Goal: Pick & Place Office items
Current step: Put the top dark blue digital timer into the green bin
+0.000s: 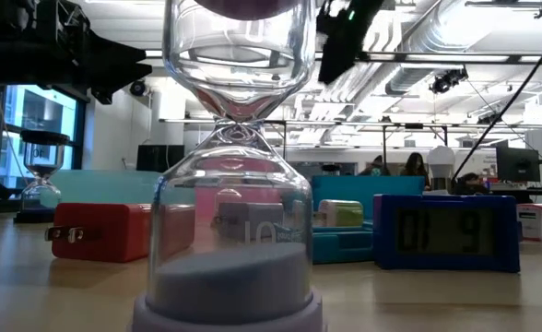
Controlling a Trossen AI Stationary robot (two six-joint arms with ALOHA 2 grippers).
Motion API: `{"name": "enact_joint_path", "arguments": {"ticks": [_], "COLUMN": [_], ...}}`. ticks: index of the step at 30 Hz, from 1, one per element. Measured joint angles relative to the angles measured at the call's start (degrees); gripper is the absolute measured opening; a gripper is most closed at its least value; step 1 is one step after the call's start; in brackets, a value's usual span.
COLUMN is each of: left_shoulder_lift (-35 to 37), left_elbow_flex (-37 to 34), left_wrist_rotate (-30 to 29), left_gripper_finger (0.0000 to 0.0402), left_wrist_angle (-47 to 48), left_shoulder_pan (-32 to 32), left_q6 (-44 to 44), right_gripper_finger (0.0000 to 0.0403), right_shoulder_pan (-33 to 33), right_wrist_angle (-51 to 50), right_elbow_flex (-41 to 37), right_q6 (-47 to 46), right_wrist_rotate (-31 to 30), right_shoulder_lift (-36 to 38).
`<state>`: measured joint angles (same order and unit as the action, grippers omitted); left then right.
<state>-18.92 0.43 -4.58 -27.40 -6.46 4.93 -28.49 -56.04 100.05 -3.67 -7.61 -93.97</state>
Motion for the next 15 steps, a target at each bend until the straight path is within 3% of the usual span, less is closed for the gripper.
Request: {"name": "enact_joint_path", "arguments": {"ticks": [3,6,10,15], "left_shoulder_lift": [0.0,0.0,0.0,0.0], "left_elbow_flex": [0.0,0.0,0.0,0.0], "left_wrist_rotate": [0.0,0.0,0.0,0.0], "left_gripper_finger": [0.0187,0.0187,0.0187,0.0187], "left_wrist_angle": [0.0,0.0,0.0,0.0], "left_shoulder_pan": [-0.01,-0.02,-0.01,0.0], "left_q6": [0.0,0.0,-0.01,-0.97], "right_gripper_finger": [0.0107,0.0121,0.0165,0.0245], "right_shoulder_pan": [3.19,6.65,12.16,19.96], "right_wrist_angle": [-6.69,-14.53,-26.58,-32.17], "right_elbow_flex": [0.0,0.02,-0.23,-4.11], "right_q6": [-4.32,-11.01,-22.75,-35.35], "right_wrist_rotate": [6.96,9.19,3.07,-0.27], "right_shoulder_lift": [3.29,5.11,5.59,5.59]}}
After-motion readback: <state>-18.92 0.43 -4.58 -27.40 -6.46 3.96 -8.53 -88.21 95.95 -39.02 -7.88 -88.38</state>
